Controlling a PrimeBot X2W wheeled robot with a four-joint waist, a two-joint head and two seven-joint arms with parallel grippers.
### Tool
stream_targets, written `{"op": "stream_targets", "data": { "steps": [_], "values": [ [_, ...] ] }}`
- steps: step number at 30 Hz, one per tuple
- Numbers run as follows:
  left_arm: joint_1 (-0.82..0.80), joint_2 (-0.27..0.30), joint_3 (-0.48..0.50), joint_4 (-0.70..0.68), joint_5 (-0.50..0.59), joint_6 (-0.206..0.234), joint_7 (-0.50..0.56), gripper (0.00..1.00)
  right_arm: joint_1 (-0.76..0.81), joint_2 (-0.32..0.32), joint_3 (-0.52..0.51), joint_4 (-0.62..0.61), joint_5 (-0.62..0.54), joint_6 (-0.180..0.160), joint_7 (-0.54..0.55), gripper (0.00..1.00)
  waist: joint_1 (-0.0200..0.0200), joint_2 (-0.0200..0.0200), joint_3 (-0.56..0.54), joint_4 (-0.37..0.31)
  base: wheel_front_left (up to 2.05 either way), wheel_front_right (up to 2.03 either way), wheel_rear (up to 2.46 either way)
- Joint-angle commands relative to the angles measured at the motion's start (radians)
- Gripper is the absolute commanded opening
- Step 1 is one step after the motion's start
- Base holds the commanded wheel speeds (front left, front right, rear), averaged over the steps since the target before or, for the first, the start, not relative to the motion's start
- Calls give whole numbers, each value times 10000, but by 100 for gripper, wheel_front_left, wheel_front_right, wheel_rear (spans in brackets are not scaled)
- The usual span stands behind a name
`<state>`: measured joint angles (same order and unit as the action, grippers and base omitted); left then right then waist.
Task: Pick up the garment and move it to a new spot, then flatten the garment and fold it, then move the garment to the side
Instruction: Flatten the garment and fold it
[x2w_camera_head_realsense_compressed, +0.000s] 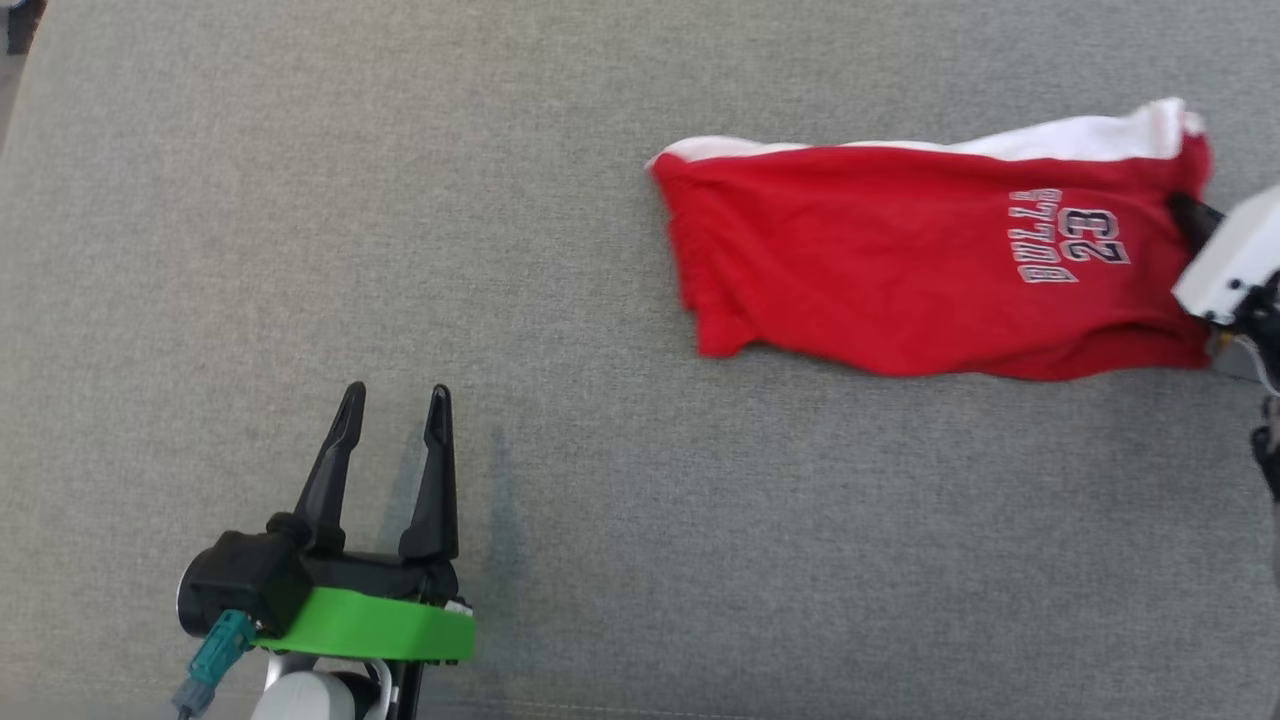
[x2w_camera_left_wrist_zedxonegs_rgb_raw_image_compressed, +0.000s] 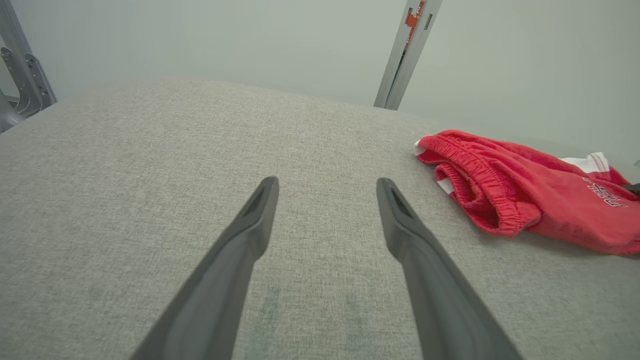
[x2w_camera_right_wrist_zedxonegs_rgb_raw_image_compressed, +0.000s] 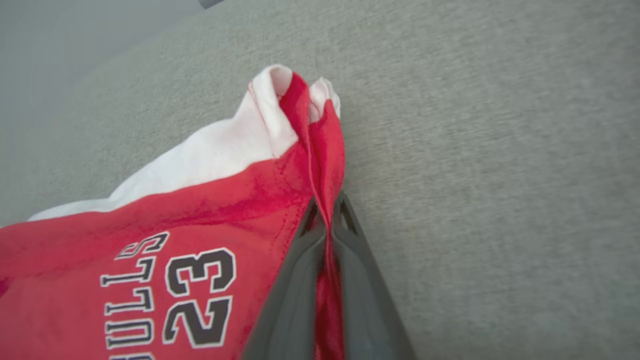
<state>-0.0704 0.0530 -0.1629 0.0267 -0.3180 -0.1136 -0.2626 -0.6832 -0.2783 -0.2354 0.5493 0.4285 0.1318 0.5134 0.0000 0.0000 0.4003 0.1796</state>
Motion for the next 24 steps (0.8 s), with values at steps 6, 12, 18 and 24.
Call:
{"op": "stream_targets", "data": {
  "steps": [6, 12, 18, 24],
  "values": [
    [486, -15, -18, 144, 37, -95, -25, 100, 385, -197, -1997, -385, -389, -13, 200, 0, 0, 0, -791, -554, 0, 0, 0],
    [682, -18, -226, 209, -265, -76, -25, 100, 17, 967, -2082, -1524, -460, -11, 1195, 0, 0, 0, -1045, -578, 0, 0, 0],
    [524, -17, -494, 288, -415, 13, -25, 100, -400, 2176, -1010, -2266, -562, -13, 1795, 0, 0, 0, -1036, -496, 0, 0, 0],
    [165, -15, -902, 542, -491, -19, -26, 100, -639, 2249, 1021, -1025, 257, -13, 982, 0, 0, 0, -966, 24, 0, 0, 0]
  ]
}}
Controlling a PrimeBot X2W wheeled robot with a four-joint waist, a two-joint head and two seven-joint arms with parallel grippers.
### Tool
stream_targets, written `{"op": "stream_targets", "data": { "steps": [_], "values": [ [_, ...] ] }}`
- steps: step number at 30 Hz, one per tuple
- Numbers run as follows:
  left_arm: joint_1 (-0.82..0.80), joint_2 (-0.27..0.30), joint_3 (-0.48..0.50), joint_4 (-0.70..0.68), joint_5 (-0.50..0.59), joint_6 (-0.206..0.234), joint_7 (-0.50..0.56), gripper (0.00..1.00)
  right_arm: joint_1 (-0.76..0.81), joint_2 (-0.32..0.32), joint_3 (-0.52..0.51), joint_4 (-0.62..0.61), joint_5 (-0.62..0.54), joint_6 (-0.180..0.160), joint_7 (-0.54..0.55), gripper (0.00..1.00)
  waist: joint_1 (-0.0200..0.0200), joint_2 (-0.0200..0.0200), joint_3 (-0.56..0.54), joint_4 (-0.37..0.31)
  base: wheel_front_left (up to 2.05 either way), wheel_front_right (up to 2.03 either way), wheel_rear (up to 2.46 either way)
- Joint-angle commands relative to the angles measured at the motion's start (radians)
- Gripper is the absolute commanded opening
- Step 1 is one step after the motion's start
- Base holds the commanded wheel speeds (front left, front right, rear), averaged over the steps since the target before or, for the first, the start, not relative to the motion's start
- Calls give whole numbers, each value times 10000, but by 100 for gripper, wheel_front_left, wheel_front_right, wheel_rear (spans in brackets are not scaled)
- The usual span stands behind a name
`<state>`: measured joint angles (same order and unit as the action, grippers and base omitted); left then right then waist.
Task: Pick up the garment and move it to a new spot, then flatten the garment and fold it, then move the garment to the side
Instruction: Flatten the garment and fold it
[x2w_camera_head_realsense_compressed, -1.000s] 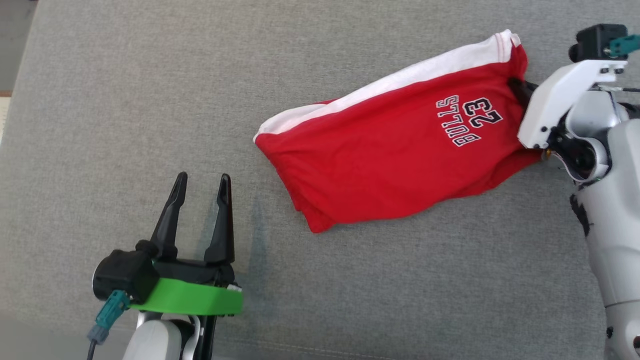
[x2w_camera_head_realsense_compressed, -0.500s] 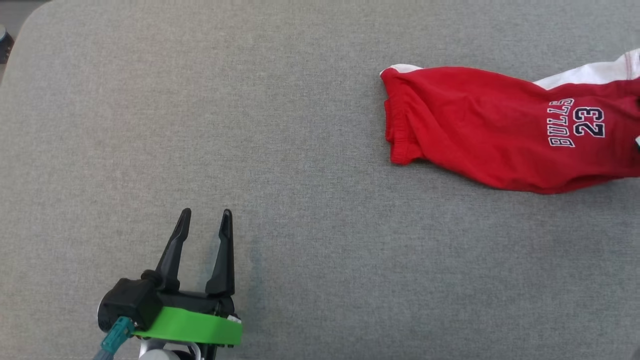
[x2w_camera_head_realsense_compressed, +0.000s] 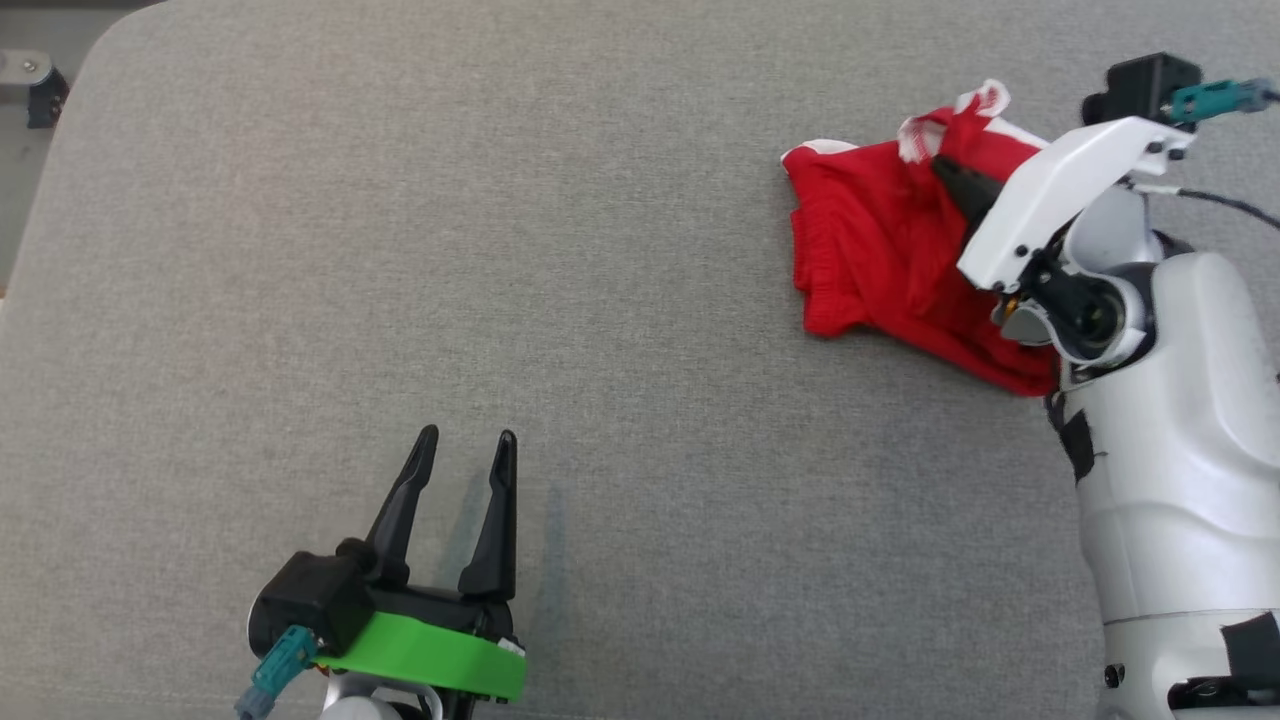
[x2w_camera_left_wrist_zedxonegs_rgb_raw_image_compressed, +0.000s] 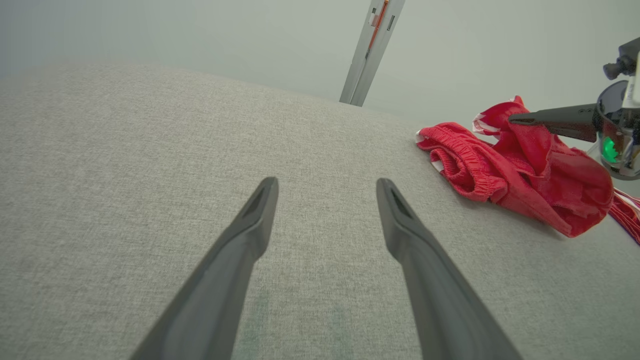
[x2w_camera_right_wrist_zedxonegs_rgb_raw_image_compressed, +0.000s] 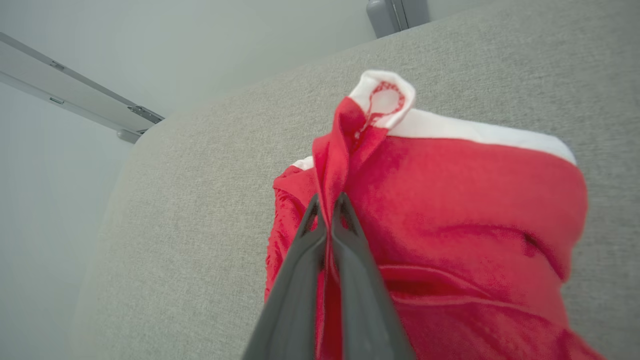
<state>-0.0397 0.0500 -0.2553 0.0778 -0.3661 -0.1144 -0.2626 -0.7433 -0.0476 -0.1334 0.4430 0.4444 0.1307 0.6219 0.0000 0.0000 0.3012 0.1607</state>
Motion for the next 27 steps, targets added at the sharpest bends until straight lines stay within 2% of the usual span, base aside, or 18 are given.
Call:
{"op": "stream_targets", "data": {
  "steps": [1, 9, 16, 17, 18, 19, 24, 27],
  "values": [
    [-164, 17, -31, 93, -16, -17, -26, 100, -73, -73, 270, 361, 240, -1, -403, 0, 0, 0, 7, 321, 0, 0, 0],
    [56, 15, -94, 368, 21, -13, -26, 100, -609, -54, 2162, 2294, 1475, 0, -2184, 0, 0, 0, -109, 622, 0, 0, 0],
    [49, 15, -184, 429, 19, -20, -26, 100, -1229, -46, 3031, 3607, 1785, 0, -3283, 0, 0, 0, -120, 599, 0, 0, 0],
    [16, 15, -187, 428, 3, -18, -26, 100, -1341, -45, 3167, 3716, 1758, 0, -3550, 3, 0, 0, -102, 583, 0, 0, 0],
    [-12, 15, -199, 432, -7, -19, -26, 100, -1389, -46, 3316, 3782, 1765, 0, -3745, 26, 0, 0, -92, 574, 0, 0, 0],
    [-41, 15, -209, 443, -18, -20, -26, 100, -1385, -40, 3499, 3886, 1843, 0, -3940, 100, 0, 0, -89, 559, 0, 0, 0],
    [24, 16, -127, 509, 20, -27, -26, 100, -1060, -33, 4755, 3545, 2833, 0, -4565, 100, 0, 0, -229, 416, 0, 0, 0],
    [156, 16, -33, 566, 106, -22, -26, 100, -760, -45, 5417, 3124, 2870, 0, -5198, 100, 0, 0, -417, 295, 0, 0, 0]
  ]
}}
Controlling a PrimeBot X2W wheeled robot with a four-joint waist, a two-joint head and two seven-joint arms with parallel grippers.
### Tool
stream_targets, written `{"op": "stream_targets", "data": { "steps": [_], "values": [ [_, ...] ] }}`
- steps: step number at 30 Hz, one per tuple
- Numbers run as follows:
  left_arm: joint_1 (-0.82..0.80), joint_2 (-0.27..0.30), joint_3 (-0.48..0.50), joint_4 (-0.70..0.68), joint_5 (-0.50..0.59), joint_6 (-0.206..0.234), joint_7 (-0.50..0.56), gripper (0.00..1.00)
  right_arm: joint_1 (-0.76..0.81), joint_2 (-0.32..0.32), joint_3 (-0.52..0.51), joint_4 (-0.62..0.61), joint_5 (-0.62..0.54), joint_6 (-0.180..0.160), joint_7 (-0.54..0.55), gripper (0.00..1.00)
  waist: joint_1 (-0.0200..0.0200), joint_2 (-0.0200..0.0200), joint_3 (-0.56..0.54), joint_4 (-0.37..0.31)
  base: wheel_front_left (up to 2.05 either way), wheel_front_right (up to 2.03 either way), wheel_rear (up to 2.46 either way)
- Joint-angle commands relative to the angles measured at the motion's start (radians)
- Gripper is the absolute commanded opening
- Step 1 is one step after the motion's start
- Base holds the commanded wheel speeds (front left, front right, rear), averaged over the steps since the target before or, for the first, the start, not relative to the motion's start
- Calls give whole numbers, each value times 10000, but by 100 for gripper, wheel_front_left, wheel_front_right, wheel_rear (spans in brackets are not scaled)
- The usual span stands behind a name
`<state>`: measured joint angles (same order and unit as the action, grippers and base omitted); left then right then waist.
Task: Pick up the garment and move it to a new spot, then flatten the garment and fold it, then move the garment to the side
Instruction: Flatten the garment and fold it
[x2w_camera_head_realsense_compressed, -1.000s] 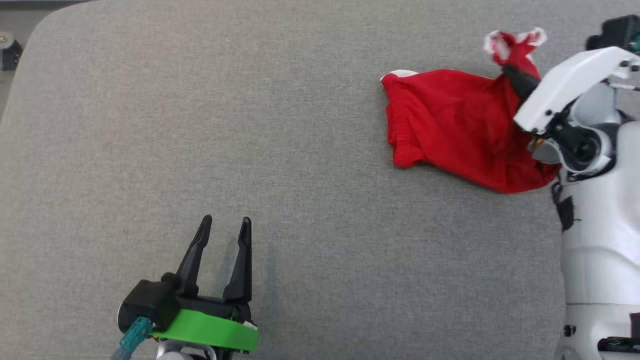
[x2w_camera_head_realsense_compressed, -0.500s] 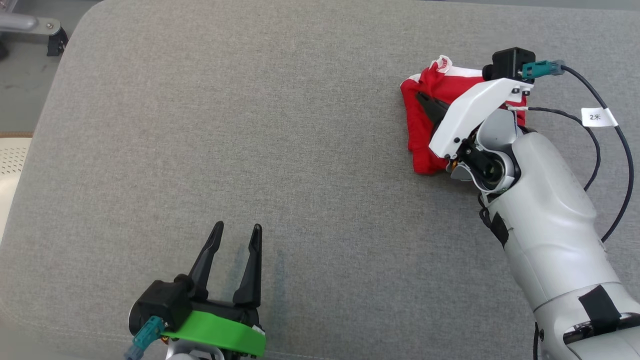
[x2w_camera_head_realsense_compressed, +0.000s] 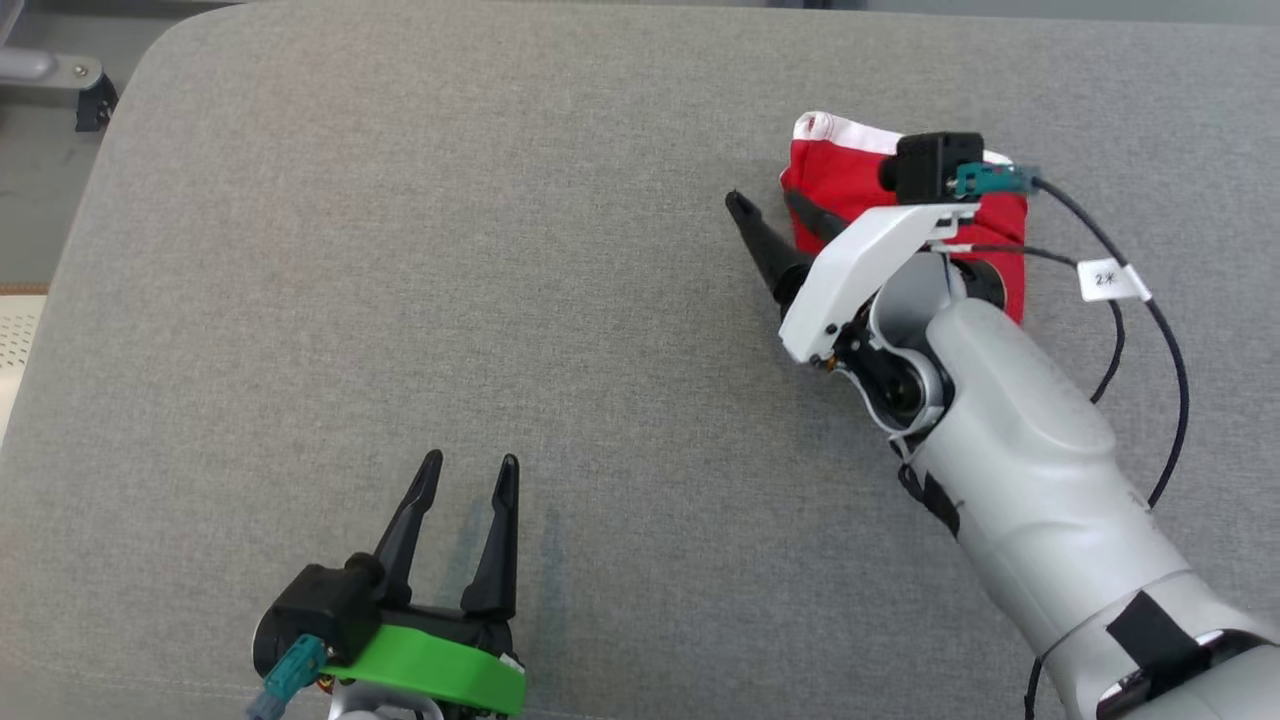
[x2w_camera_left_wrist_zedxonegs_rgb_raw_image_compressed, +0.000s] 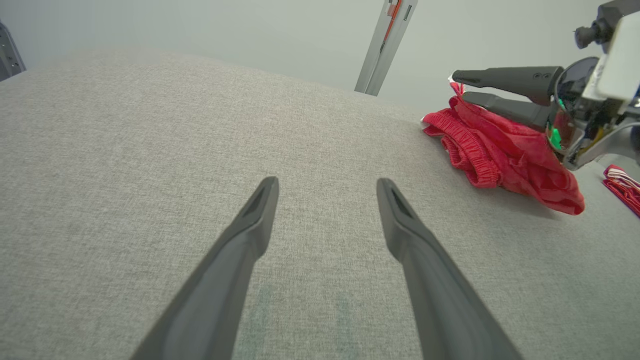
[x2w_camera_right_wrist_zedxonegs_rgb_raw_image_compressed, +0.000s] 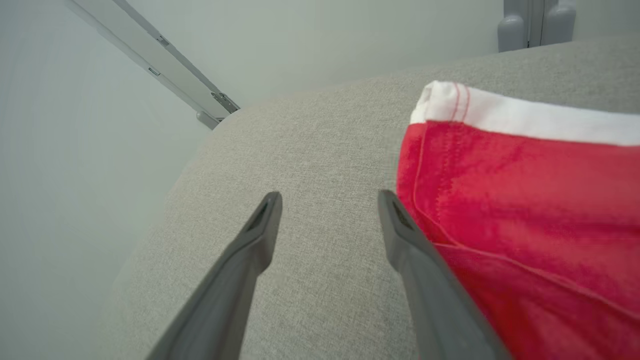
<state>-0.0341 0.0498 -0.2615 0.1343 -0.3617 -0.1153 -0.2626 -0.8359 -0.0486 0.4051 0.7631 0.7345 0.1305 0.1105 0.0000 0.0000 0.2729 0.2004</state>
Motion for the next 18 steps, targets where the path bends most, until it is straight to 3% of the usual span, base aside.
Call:
{"op": "stream_targets", "data": {
  "steps": [1, 5, 10, 18],
  "values": [
    [145, 18, 82, 19, 67, 5, -26, 100, 314, -36, 225, -262, -55, 1, -311, 100, 0, 0, -231, -148, 0, 0, 0],
    [385, 20, 308, 32, 152, 108, -26, 100, 931, -118, 634, -1042, -748, 2, -1280, 100, 0, 0, -659, -415, 0, 0, 0],
    [839, 20, 611, -8, 228, 208, -26, 100, 2047, -808, 532, -2122, -2086, -4, -2675, 100, 0, 0, -1268, -812, 0, 0, 0],
    [1581, 19, 1073, -158, 435, 362, -26, 100, 4621, -1611, -1395, -3712, -3368, -3, -3668, 100, 0, 0, -2197, -1240, 0, 0, 0]
  ]
}}
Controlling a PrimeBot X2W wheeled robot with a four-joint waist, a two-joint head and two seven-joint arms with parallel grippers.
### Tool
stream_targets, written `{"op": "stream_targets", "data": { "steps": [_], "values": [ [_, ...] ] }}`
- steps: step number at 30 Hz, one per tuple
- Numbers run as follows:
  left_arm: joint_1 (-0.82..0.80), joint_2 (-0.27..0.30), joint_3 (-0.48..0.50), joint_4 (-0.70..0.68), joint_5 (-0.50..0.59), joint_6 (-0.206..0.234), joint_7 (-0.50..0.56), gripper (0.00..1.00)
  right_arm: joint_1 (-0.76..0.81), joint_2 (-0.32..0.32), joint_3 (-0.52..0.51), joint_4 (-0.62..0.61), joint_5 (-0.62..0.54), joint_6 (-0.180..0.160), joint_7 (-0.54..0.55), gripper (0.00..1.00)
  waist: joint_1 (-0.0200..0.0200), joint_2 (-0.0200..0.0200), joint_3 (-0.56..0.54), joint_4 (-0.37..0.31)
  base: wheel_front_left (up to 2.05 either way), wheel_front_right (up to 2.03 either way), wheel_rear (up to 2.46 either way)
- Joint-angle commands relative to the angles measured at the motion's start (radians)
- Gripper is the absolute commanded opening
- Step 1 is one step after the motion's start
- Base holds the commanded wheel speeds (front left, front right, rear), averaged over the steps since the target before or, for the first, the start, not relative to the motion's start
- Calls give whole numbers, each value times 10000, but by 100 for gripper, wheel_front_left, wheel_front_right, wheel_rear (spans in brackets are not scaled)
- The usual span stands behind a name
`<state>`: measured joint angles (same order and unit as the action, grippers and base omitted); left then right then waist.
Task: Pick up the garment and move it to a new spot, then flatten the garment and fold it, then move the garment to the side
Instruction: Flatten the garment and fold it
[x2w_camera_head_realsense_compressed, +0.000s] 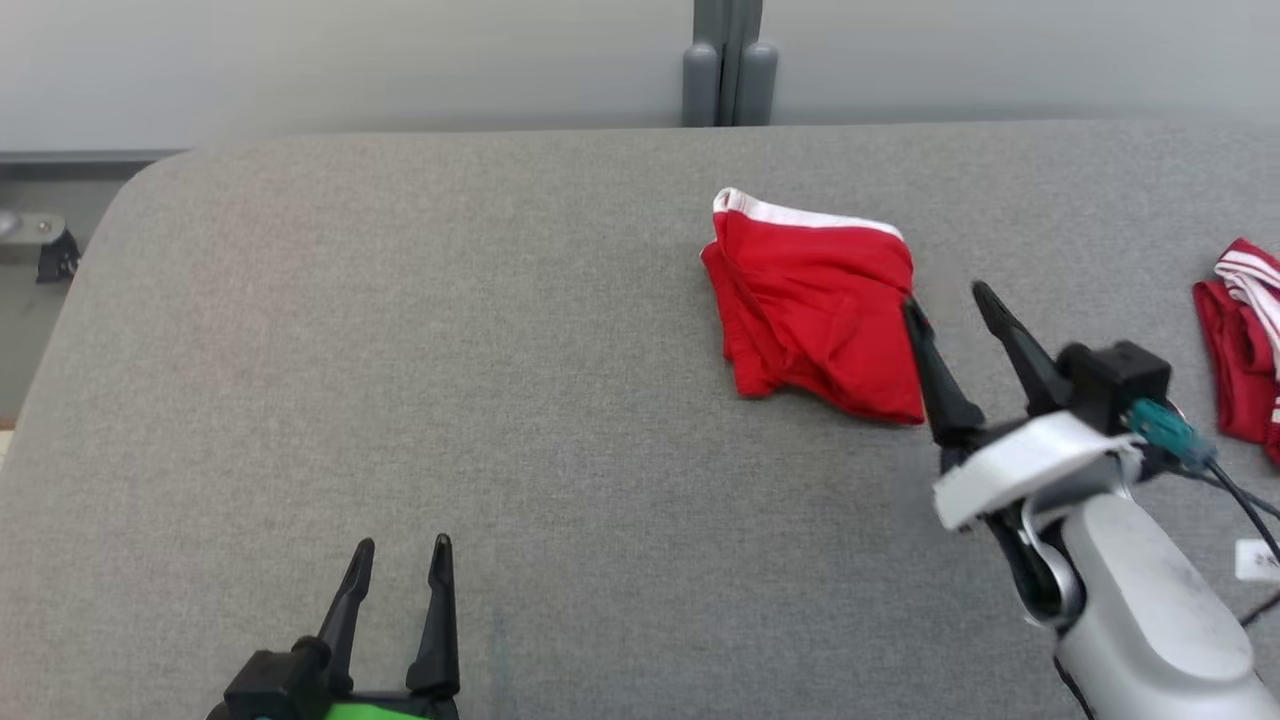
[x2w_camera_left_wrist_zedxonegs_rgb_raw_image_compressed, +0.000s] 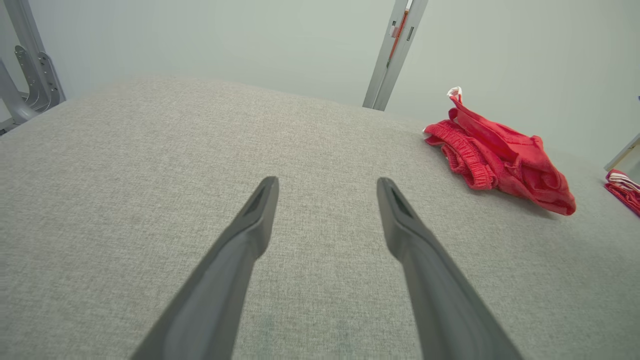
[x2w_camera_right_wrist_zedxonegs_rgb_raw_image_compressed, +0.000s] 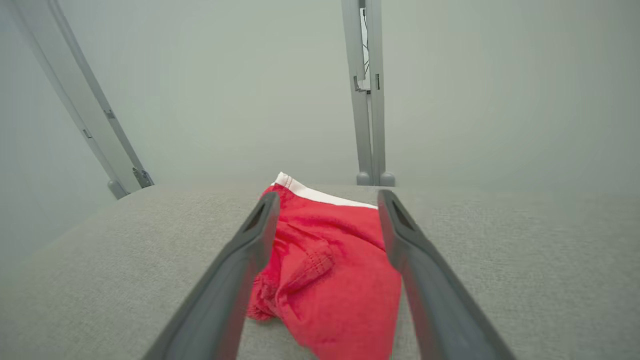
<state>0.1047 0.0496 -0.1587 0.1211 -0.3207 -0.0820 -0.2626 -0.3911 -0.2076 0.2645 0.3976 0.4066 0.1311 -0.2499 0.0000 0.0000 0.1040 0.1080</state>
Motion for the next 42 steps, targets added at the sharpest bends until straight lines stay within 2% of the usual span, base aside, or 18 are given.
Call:
{"op": "stream_targets", "data": {
  "steps": [1, 7, 14, 15, 16, 17, 23, 26, 30, 34, 42],
  "values": [
    [306, 23, 114, -37, 74, 46, -26, 100, 560, -78, -326, -246, -217, -8, -94, 100, 0, 0, -622, -334, 0, 0, 0],
    [679, 23, 317, -86, 377, -60, -26, 100, 2518, -432, -1732, -1217, -1055, -8, -150, 100, 0, 0, -969, -283, 0, 0, 0],
    [693, 23, 533, -227, 375, -114, -26, 100, 3363, -150, -2425, -1458, -1539, -7, -158, 100, 0, 0, -852, -268, 0, 0, 0],
    [619, 23, 540, -252, 378, -128, -26, 100, 3260, -95, -2451, -1457, -1581, -7, -156, 92, 0, 0, -758, -254, 0, 0, 0],
    [509, 23, 541, -276, 385, -142, -26, 100, 3103, -69, -2368, -1427, -1577, -7, -157, 28, 0, 0, -629, -234, 0, 0, 0],
    [405, 23, 548, -302, 388, -143, -26, 100, 2932, -75, -2268, -1404, -1605, -7, -157, 0, 0, 0, -508, -213, 0, 0, 0],
    [-234, 23, 557, -297, 337, -232, -26, 100, 1119, 310, -1850, -308, -2117, -8, -155, 0, 0, 0, 379, -40, 0, 0, 0],
    [-568, 23, 413, -271, 249, -282, -26, 100, -68, 682, -1712, 872, -2540, -10, -14, 0, 0, 0, 782, 101, 0, 0, 0],
    [-820, 24, 128, -108, 161, -313, -25, 100, -1162, 1109, -2103, 2619, -3162, -10, -18, 0, 0, 0, 977, 374, 0, 0, 0],
    [-952, 23, 64, -38, 19, -293, -25, 100, -1801, 1351, -2340, 3871, -3547, -10, -76, 0, 0, 0, 997, 598, 0, 0, 0],
    [-894, 23, 77, 50, -46, -260, -14, 100, -2382, 1542, -1932, 5168, -3774, -10, -158, 0, 0, 0, 843, 880, 0, 0, 0]
  ]
}}
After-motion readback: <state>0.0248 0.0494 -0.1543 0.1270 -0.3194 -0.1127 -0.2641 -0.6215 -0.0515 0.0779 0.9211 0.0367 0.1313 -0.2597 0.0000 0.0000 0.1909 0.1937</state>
